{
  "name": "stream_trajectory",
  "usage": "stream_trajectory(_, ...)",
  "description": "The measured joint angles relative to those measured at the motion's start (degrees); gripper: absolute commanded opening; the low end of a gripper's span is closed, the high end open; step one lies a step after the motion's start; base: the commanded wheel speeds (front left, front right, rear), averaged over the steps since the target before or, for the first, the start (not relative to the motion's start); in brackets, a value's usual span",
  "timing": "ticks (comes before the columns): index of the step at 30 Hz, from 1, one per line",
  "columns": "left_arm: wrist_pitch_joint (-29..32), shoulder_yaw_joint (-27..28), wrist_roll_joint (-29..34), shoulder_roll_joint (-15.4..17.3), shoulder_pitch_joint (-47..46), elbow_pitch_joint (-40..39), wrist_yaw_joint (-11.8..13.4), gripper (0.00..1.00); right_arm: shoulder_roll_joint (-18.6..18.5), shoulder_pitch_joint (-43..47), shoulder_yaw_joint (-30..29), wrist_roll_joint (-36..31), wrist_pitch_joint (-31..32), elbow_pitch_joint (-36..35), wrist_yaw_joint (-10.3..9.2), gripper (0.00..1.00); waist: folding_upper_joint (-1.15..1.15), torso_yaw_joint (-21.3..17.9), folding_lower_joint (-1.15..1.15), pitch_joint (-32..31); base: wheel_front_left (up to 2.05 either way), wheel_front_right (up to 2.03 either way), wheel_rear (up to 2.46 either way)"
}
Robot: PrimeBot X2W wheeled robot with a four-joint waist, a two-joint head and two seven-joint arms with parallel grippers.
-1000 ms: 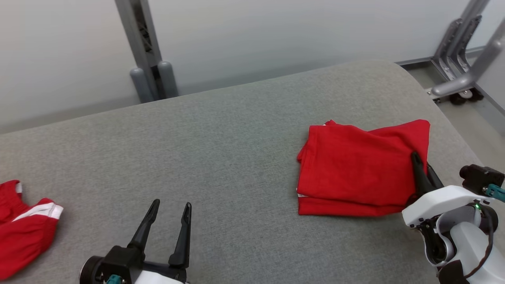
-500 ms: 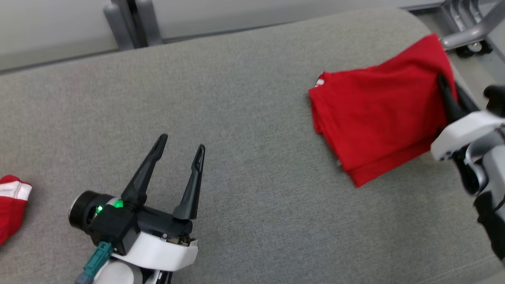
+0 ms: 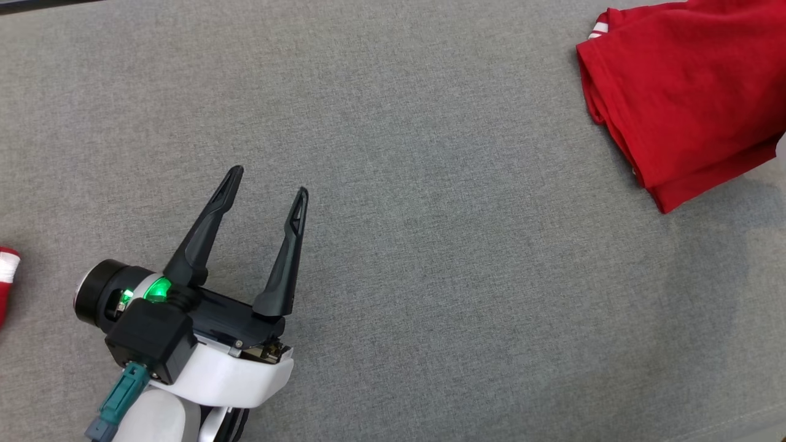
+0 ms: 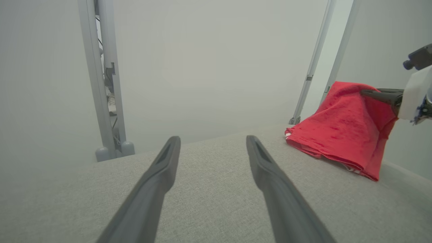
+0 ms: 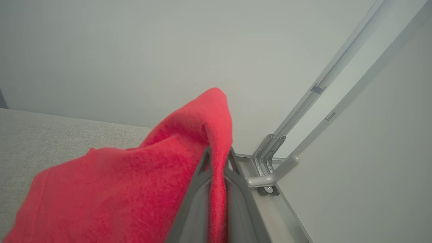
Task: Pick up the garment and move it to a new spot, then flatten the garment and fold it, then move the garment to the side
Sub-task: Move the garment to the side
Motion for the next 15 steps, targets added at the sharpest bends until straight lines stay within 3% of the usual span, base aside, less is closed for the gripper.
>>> stream_trajectory(10, 0.8, -0.2, -0.2, 0.8, -1.4, -0.5, -0.1, 1.0, 3.8, 0.0, -14.8, -19.1, 0.1, 1.1, 0.0, 0.0, 0.0, 0.1, 0.0, 1.5, 0.0, 0.0, 0.0)
stream_trajectory(12, 0.8, -0.4, -0.3, 1.0, -1.6, -0.5, -0.1, 1.0, 5.1, 0.0, -17.7, -22.0, 0.3, 0.6, 0.0, 0.35, 0.0, 0.5, 0.0, 1.4, 0.0, 0.0, 0.0)
stream_trajectory(13, 0.8, -0.5, -0.3, 1.0, -1.7, -0.5, -0.1, 1.0, 5.5, 0.1, -19.2, -23.7, 0.3, 0.3, 0.0, 0.73, 0.0, 0.7, 0.0, 1.4, 0.0, 0.0, 0.0)
stream_trajectory(14, 0.8, -0.5, -0.3, 1.1, -1.8, -0.5, -0.1, 1.0, 6.0, 0.1, -20.7, -25.1, 0.4, -0.4, 0.0, 1.0, 0.0, 0.9, 0.0, 1.3, 0.0, 0.0, 0.0)
stream_trajectory(15, 0.8, -0.5, -0.4, 1.1, -1.8, -0.5, -0.1, 1.0, 6.4, 0.2, -22.4, -26.7, 0.4, -1.2, 0.0, 1.0, 0.0, 1.2, 0.0, 1.2, 0.0, 0.0, 0.0)
